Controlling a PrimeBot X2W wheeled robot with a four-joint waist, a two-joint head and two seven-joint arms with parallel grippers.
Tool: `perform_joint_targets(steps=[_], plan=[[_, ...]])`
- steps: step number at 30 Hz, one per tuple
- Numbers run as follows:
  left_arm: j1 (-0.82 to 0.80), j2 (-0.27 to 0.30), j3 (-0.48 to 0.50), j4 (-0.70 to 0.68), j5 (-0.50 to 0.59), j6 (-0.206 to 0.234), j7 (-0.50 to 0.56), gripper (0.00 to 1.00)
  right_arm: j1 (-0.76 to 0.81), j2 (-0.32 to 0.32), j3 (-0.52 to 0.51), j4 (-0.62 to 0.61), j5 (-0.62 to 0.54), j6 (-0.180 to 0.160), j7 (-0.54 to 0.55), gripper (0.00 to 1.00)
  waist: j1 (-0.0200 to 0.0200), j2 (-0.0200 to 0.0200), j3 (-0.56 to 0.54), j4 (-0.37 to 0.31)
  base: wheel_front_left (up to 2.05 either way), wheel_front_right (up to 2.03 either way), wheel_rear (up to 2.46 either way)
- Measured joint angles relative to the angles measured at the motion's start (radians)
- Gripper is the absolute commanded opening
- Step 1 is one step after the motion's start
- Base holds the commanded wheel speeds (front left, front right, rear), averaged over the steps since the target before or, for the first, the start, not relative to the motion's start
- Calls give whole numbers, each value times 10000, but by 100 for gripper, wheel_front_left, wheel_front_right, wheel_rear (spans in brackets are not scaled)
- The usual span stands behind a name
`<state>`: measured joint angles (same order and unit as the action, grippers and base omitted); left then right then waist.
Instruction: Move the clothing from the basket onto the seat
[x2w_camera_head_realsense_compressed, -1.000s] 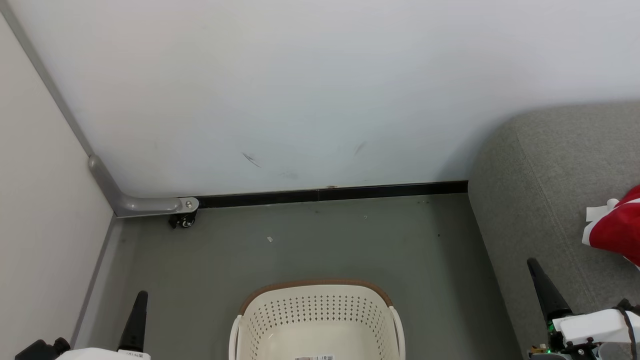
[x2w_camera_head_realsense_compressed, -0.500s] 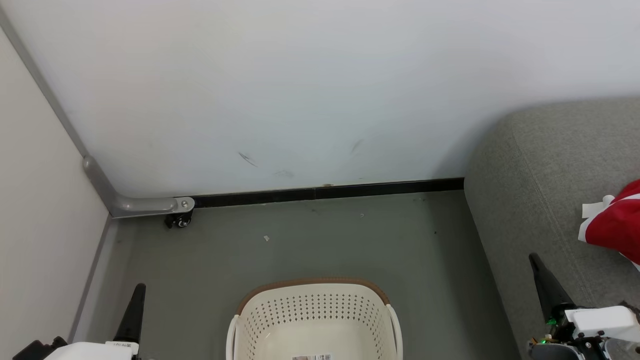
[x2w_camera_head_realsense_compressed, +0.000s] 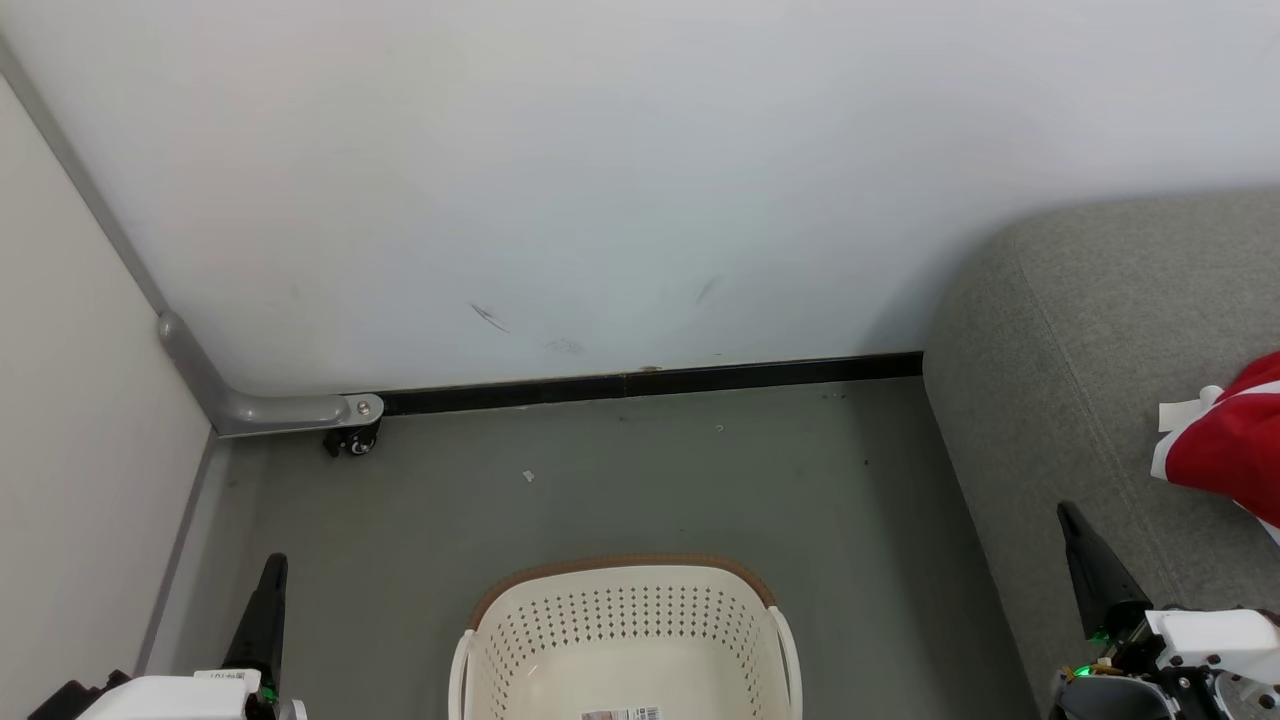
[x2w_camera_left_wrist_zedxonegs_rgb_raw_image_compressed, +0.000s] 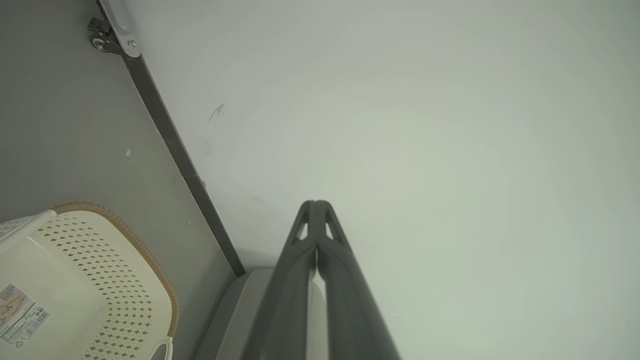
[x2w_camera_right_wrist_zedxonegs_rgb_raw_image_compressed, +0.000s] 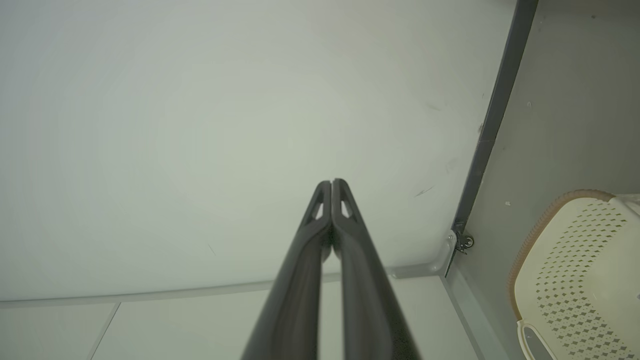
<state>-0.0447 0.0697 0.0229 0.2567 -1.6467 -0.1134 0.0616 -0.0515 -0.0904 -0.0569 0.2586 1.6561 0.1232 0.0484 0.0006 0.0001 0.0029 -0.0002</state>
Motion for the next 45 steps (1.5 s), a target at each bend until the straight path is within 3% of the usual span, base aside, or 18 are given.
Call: perform_joint_targets(steps=[45], plan=[[-88, -2, 29, 151, 0, -50, 27, 0, -5, 25, -69, 38, -2, 0, 33, 0, -3, 0, -1, 1, 0, 0, 0]])
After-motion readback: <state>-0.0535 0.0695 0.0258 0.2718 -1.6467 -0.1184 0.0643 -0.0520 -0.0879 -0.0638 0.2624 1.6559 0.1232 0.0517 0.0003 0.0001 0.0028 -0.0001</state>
